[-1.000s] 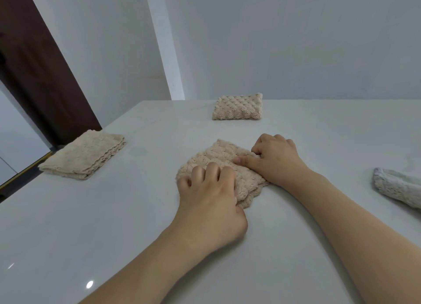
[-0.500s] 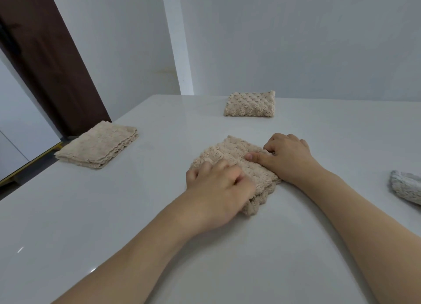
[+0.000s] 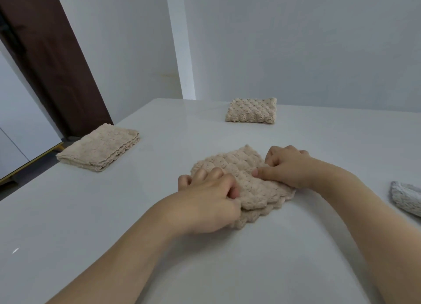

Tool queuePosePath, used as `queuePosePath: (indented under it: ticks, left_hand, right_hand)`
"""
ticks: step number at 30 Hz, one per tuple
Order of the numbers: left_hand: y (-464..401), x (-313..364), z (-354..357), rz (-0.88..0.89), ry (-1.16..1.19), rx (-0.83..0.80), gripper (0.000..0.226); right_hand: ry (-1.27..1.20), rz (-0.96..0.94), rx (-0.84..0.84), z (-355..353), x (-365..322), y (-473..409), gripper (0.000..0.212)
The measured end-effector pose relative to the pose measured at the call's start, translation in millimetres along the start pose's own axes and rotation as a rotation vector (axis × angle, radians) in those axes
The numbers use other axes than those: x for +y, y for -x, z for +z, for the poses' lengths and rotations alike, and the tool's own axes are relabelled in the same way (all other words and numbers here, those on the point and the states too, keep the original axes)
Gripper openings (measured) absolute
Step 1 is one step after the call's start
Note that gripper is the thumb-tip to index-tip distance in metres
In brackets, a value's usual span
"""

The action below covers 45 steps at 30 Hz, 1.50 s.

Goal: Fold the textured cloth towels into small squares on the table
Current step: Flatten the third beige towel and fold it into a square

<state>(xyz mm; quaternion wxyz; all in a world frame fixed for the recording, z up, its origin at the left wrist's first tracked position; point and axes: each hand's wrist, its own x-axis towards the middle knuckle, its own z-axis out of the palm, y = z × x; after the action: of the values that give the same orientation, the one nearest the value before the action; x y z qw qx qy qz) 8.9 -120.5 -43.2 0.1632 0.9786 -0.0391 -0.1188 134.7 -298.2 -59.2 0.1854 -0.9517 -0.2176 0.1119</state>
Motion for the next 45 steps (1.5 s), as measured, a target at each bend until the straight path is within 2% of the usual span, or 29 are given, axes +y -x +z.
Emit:
queuePosePath:
  ticks: [2, 4, 6, 7, 8, 10, 13, 19, 22, 24, 25, 27, 29, 31, 33, 35, 37, 39, 42, 45]
  left_hand:
    - [4, -5, -12, -0.047, 0.189, -0.011, 0.026]
    - [6, -7, -12, -0.068, 0.295, 0.15, 0.023]
    - [4, -6, 0, -0.048, 0.169, 0.442, 0.027]
    - [1, -5, 9, -0.026, 0.076, 0.547, 0.039]
    - [-2, -4, 18, -0.02, -0.02, 0.564, 0.056]
    - [-9, -4, 30, -0.047, -0.147, 0.447, 0.077]
    - [-11, -7, 33, -0.121, -0.148, 0.258, 0.07]
    - [-5, -11, 21, -0.263, -0.24, 0.158, 0.068]
    - [0, -12, 17, -0.266, -0.28, 0.234, 0.067]
    - [1, -7, 18, -0.141, -0.272, 0.306, 0.067]
    - [1, -5, 20, -0.082, -0.252, 0.301, 0.069]
    - [-1, -3, 24, -0.074, -0.201, 0.214, 0.074]
    - [-3, -8, 24, -0.128, -0.18, 0.125, 0.078]
    - [-2, -13, 20, -0.137, -0.182, 0.11, 0.077]
    - [-4, -16, 15, -0.097, -0.164, 0.198, 0.068]
    - [-9, -21, 12, -0.047, -0.092, 0.366, 0.048]
    - [-17, -31, 10, -0.066, 0.012, 0.536, 0.032]
    - [-24, -41, 10, -0.125, 0.13, 0.6, 0.025]
    - [-24, -45, 10, -0.183, 0.169, 0.504, 0.029]
    - [-12, -42, 5, -0.215, 0.131, 0.359, 0.021]
  right_hand:
    - [0.118, 0.019, -0.06, -5, -7, 3, 0.041]
    - [0.209, 0.023, -0.013, -4, -16, 6, 0.034]
    - [0.149, -0.01, 0.094, 0, -23, 9, 0.038]
    - [0.113, -0.043, 0.13, 3, -26, 12, 0.045]
    - [0.116, -0.078, 0.142, 7, -28, 13, 0.048]
    - [0.152, -0.13, 0.118, 20, -29, 13, 0.048]
    - [0.135, -0.082, 0.042, 31, -22, 10, 0.048]
    - [0.184, 0.085, 0.069, 27, -11, 10, 0.051]
    - [0.192, 0.127, 0.177, 25, -16, 10, 0.051]
    - [0.122, 0.091, 0.261, 21, -21, 11, 0.051]
    - [0.051, 0.055, 0.259, 20, -25, 11, 0.051]
    - [-0.039, -0.008, 0.167, 23, -31, 12, 0.052]
    - [0.053, -0.005, 0.09, 31, -31, 11, 0.054]
    - [0.108, 0.047, 0.114, 33, -26, 8, 0.055]
    - [0.127, 0.087, 0.178, 32, -20, 6, 0.053]
    - [0.199, 0.105, 0.281, 31, -20, 6, 0.049]
    - [0.288, 0.153, 0.4, 30, -25, 9, 0.048]
    - [0.273, 0.248, 0.422, 23, -29, 15, 0.052]
    - [0.233, 0.325, 0.324, 17, -30, 26, 0.058]
    - [0.289, 0.221, 0.323, 26, -31, 37, 0.049]
